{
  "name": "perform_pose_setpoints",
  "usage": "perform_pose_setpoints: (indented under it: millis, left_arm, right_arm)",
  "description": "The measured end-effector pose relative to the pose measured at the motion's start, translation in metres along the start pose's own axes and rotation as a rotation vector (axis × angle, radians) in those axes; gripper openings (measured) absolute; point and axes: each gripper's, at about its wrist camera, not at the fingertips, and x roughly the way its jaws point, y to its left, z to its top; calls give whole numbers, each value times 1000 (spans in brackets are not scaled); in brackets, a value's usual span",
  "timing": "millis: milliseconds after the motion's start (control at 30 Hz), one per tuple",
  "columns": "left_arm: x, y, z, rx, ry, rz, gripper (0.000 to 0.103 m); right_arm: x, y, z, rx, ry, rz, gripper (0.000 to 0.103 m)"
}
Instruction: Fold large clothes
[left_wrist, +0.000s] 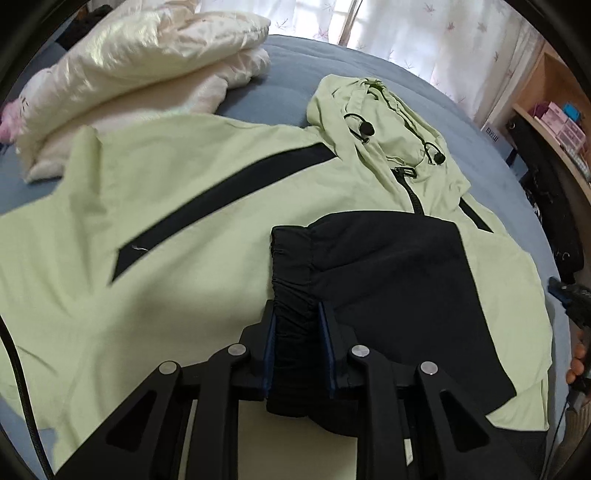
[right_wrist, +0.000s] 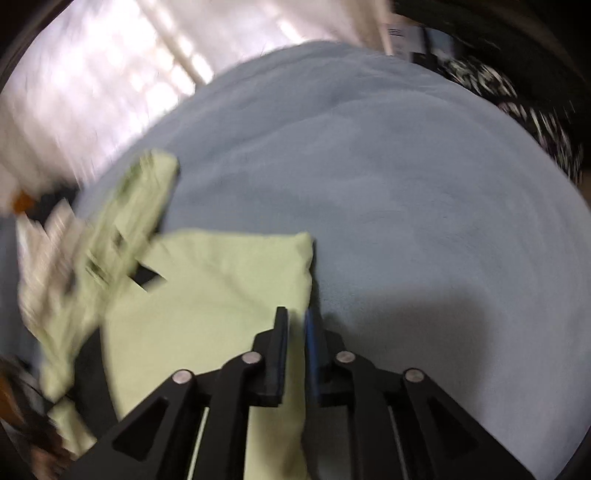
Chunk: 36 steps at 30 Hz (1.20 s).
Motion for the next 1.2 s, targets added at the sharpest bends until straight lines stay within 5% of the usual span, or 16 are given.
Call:
perform_pose_setpoints:
  millis: [233,433,600,767,967,1200]
  left_arm:
    - [-39,-19,-4,112,-127,79,23]
    - [-39,-52,-9,56,-93,-55,29]
    - [8,-78,-29,138,50,55,33]
    - [15,-66,-42,177,32,48,33]
    - [6,-62,-37,149,33,28,33]
    - [8,-57,2,76,-3,57,34]
  right_arm:
    - [-42,49,-52,-197,-33,9,27]
    - [-16,125,-111,-386,55,55,27]
    - [18,131,-137,-423,150,-44,27]
    - [-7,61,-128,-412,42,-291,27]
    - [-35,7,-103,-202,53,-248,34]
    - [-13,77,-80,-231,25,-58,34]
